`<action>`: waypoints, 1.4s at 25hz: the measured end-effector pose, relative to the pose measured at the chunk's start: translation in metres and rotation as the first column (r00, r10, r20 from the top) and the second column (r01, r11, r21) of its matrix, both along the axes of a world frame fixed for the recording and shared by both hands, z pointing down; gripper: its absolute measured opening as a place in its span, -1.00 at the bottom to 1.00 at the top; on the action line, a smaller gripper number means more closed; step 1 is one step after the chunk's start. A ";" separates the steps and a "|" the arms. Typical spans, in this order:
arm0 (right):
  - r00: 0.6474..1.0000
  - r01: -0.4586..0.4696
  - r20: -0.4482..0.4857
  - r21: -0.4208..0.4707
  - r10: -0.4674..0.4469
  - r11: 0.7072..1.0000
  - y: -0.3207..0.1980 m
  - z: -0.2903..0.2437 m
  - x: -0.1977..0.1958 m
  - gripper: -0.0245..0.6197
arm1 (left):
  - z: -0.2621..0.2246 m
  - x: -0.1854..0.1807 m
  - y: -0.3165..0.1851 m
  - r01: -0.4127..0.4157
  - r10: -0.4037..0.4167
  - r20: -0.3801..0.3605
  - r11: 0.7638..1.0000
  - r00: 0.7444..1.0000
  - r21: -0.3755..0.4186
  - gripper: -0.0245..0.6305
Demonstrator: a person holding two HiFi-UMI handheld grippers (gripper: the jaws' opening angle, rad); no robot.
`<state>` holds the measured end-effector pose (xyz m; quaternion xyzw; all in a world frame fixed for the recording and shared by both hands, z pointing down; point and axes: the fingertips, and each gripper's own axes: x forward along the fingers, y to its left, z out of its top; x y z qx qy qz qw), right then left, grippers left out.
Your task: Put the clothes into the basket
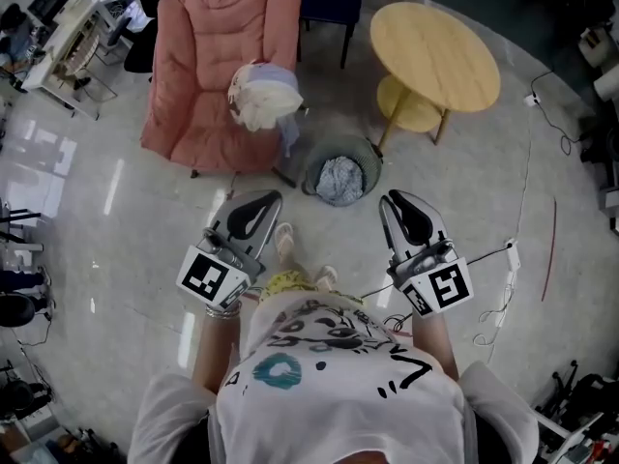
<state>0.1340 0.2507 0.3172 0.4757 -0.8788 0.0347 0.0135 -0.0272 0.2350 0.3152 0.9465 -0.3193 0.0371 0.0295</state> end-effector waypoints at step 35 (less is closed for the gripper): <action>0.997 0.067 0.040 -0.108 -0.063 0.992 -0.239 0.019 -0.164 -0.60 | 0.029 -0.152 -0.239 0.015 -0.012 0.029 0.995 1.000 -0.096 -0.87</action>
